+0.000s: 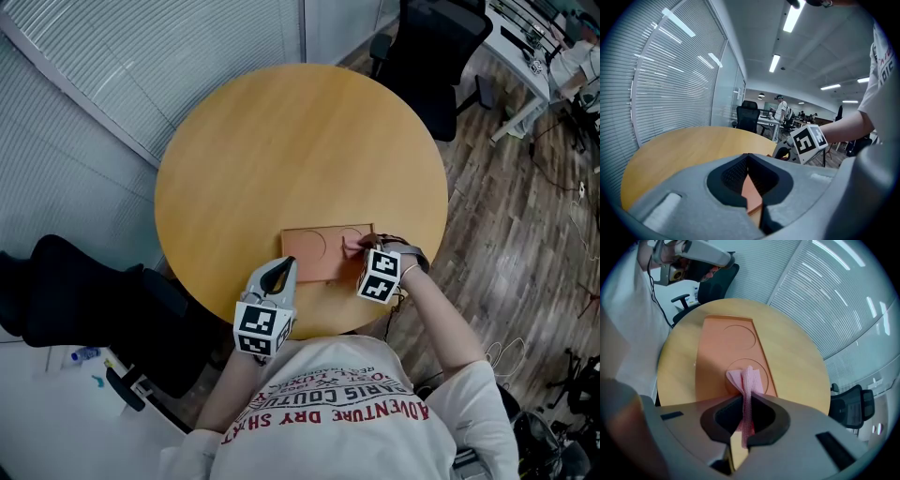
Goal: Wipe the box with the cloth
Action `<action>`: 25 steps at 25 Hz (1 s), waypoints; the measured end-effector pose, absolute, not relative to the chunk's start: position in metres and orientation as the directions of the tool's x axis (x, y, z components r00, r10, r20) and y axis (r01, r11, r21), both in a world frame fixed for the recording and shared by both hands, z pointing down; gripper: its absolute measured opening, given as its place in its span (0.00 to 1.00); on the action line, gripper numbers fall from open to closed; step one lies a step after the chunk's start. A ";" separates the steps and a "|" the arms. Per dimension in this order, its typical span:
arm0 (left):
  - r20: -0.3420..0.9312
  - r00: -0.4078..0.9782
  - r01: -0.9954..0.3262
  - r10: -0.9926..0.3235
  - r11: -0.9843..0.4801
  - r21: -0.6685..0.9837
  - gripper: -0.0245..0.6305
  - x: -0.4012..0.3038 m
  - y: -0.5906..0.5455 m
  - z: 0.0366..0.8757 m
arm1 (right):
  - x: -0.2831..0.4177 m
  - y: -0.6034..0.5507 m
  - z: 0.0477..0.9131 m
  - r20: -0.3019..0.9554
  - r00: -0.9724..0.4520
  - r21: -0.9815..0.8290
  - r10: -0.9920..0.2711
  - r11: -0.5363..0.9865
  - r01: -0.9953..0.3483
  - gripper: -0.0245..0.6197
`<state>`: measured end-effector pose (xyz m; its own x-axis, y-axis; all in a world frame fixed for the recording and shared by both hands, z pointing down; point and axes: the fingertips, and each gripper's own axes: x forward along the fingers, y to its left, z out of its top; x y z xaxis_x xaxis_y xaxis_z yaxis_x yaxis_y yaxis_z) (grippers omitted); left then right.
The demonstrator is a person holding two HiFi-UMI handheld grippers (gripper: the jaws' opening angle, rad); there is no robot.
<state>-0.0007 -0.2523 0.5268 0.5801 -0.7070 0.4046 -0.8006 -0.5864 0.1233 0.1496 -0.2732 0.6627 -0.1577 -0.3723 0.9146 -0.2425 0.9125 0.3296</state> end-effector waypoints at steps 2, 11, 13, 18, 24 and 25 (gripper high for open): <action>0.408 0.582 -0.799 -0.704 -0.588 0.126 0.05 0.000 -0.252 0.527 | 0.148 -0.267 0.661 0.921 -0.171 0.304 -0.351 0.919 -0.250 0.09; 0.405 0.600 -0.786 -0.690 -0.604 0.135 0.05 0.011 -0.244 0.527 | 0.149 -0.237 0.659 0.934 -0.186 0.251 -0.305 0.931 -0.266 0.09; 0.404 0.603 -0.783 -0.688 -0.606 0.137 0.05 0.013 -0.241 0.527 | 0.148 -0.227 0.659 0.938 -0.196 0.227 -0.285 0.936 -0.271 0.09; 0.404 0.605 -0.783 -0.686 -0.604 0.148 0.05 0.014 -0.234 0.527 | 0.146 -0.210 0.658 0.946 -0.198 0.200 -0.257 0.942 -0.269 0.09; 0.405 0.604 -0.785 -0.686 -0.599 0.157 0.05 0.013 -0.220 0.532 | 0.144 -0.177 0.665 0.965 -0.186 0.136 -0.185 0.958 -0.251 0.09; 0.404 0.604 -0.786 -0.687 -0.598 0.157 0.05 0.014 -0.218 0.532 | 0.145 -0.169 0.667 0.970 -0.181 0.118 -0.164 0.963 -0.243 0.09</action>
<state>0.0137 -0.2184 0.5316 0.6038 -0.6871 0.4041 -0.7858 -0.5982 0.1570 0.1454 -0.1694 0.6668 -0.1814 -0.1642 0.9696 -0.2433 0.9628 0.1175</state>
